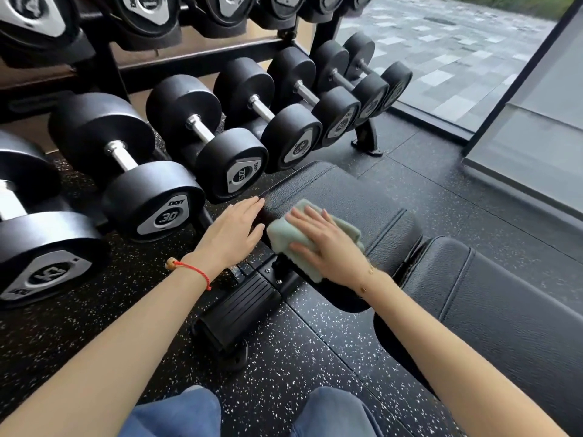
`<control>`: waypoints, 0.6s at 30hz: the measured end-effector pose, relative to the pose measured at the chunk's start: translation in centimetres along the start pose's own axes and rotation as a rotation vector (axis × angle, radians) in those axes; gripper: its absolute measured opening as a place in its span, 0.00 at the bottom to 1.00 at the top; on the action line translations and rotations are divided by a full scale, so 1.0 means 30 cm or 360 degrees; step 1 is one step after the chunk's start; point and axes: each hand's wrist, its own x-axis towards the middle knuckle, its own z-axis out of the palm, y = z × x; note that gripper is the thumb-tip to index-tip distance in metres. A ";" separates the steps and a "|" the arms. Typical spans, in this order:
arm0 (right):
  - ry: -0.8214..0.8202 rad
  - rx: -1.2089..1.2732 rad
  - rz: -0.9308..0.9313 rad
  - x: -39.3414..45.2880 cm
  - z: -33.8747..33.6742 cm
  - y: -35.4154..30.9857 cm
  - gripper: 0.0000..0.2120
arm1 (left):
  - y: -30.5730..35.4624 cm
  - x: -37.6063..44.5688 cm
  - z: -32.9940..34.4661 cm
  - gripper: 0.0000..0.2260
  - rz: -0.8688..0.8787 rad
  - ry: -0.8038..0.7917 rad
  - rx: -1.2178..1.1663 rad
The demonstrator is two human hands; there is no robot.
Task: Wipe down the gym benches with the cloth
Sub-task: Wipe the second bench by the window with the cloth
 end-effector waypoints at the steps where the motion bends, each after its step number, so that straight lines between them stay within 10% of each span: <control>1: -0.0029 0.0022 -0.0045 -0.037 -0.006 0.018 0.28 | -0.006 -0.002 -0.001 0.25 0.0010 -0.0026 -0.0008; 8: 0.0137 -0.0094 0.0587 0.290 -0.067 0.209 0.23 | -0.022 -0.002 -0.003 0.26 0.0012 -0.0166 -0.0088; 14: 0.0054 0.0027 -0.0026 0.229 0.059 0.018 0.24 | -0.032 -0.004 -0.010 0.24 0.0061 -0.0110 -0.0114; 18: 0.0116 0.0071 0.0153 0.248 -0.041 0.195 0.20 | -0.041 -0.008 -0.002 0.27 0.0046 -0.0154 -0.0103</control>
